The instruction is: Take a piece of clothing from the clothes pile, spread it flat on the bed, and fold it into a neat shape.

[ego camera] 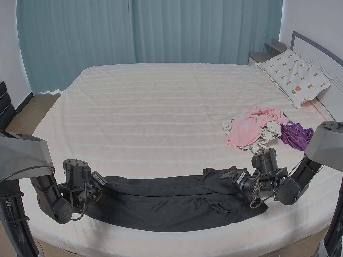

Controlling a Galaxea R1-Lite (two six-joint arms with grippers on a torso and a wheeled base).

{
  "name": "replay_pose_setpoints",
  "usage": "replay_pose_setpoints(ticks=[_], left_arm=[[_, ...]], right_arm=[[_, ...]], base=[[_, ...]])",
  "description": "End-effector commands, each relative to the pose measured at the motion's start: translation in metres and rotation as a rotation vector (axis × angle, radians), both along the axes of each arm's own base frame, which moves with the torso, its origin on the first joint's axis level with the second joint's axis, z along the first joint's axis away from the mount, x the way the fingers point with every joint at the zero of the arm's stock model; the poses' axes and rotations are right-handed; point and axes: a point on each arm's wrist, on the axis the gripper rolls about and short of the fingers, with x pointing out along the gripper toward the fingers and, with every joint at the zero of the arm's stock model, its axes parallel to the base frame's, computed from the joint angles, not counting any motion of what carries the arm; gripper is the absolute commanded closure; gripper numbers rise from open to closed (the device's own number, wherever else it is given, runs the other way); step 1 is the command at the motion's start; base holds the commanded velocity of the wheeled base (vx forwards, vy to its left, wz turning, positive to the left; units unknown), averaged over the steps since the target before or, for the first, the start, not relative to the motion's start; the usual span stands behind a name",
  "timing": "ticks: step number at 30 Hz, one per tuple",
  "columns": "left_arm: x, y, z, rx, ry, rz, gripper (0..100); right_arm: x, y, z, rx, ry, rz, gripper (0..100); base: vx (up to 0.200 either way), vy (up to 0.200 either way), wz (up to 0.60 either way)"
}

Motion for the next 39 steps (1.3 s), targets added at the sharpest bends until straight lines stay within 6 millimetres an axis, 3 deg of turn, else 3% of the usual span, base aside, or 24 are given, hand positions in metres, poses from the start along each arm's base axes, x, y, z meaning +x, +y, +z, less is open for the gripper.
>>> replay_pose_setpoints(ticks=[1,13,18,24,26,31,39], left_arm=[[0.001,0.0,0.0,0.001,-0.005,0.0,100],[0.001,0.0,0.001,-0.001,-0.006,0.001,100],[0.001,0.0,0.001,0.0,-0.008,0.0,100],[0.001,0.0,0.001,0.0,-0.008,0.0,100],[0.001,0.0,0.001,0.0,-0.008,0.0,100],[0.002,0.0,0.002,-0.001,-0.011,0.0,100],[0.004,0.002,0.002,-0.001,-0.015,0.01,100]], right_arm=[[0.006,0.005,-0.006,0.004,0.012,-0.006,0],[0.027,0.01,-0.037,-0.05,0.044,-0.053,0],[0.026,0.01,-0.031,-0.045,0.031,-0.053,0],[0.019,0.008,-0.008,-0.032,0.007,-0.053,0],[0.018,0.008,-0.009,-0.038,0.018,-0.05,0],[0.021,0.01,-0.033,-0.066,0.077,-0.051,0],[0.027,0.009,-0.032,-0.063,0.065,-0.061,0]], base=[[0.0,0.0,0.0],[0.0,0.0,0.0],[0.0,0.0,0.0],[0.0,0.0,0.0],[0.0,0.0,0.0],[0.0,0.0,0.0],[0.0,0.0,0.0]])
